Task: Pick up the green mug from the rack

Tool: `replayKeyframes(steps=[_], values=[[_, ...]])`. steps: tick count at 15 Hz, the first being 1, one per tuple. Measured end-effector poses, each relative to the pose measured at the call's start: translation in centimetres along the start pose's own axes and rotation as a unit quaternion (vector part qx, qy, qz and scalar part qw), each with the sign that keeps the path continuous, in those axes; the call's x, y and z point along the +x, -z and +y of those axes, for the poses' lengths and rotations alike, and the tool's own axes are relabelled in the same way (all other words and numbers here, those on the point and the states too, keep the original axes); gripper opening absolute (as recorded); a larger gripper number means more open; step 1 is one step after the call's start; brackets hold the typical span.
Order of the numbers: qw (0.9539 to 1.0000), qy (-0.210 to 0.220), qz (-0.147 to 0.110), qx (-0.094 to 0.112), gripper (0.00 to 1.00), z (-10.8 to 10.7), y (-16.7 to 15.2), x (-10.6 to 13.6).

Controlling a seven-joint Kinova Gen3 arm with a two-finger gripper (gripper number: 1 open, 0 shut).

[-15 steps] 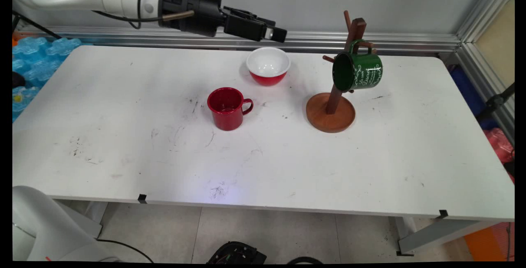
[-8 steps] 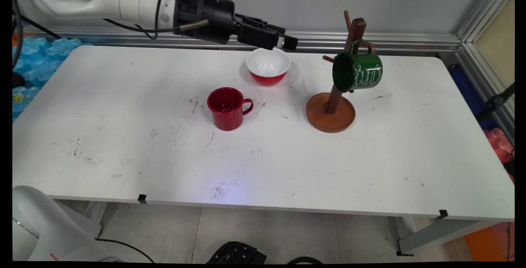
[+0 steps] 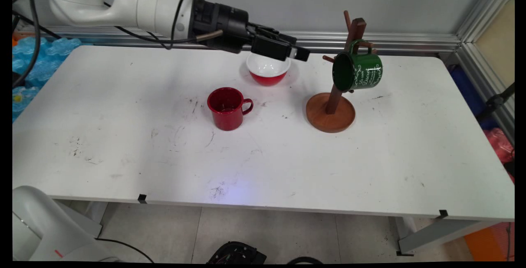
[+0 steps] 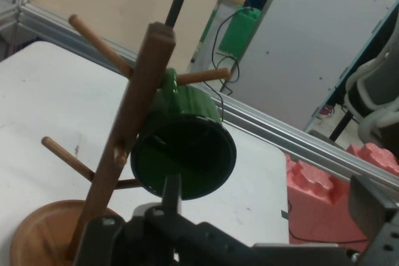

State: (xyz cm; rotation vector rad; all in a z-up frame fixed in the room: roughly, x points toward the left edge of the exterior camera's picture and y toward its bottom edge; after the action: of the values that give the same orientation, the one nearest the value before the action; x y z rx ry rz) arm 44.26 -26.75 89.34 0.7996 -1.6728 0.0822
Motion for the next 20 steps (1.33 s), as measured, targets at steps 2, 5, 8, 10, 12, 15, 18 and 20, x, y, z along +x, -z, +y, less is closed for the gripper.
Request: replayKeyframes(steps=[2, 5, 8, 10, 12, 15, 18, 20], values=[[1.0, -0.001, -0.005, -0.001, 1.0, 0.1, -0.6, -0.1], [1.0, -0.002, -0.01, 0.0, 1.0, 0.3, -1.3, -0.3], [0.9999, -0.001, -0.015, 0.005, 1.0, 0.5, -1.8, -0.5], [0.9998, 0.0, -0.02, 0.007, 1.0, 0.5, -2.1, -0.7], [0.9996, 0.001, -0.026, 0.01, 1.0, 0.6, -2.5, -1.1], [0.9994, 0.003, -0.033, 0.013, 1.0, 0.6, -3.2, -1.5], [0.9992, 0.004, -0.036, 0.016, 1.0, 0.6, -4.1, -1.8], [0.9991, 0.004, -0.037, 0.018, 1.0, 0.7, -4.8, -1.9]])
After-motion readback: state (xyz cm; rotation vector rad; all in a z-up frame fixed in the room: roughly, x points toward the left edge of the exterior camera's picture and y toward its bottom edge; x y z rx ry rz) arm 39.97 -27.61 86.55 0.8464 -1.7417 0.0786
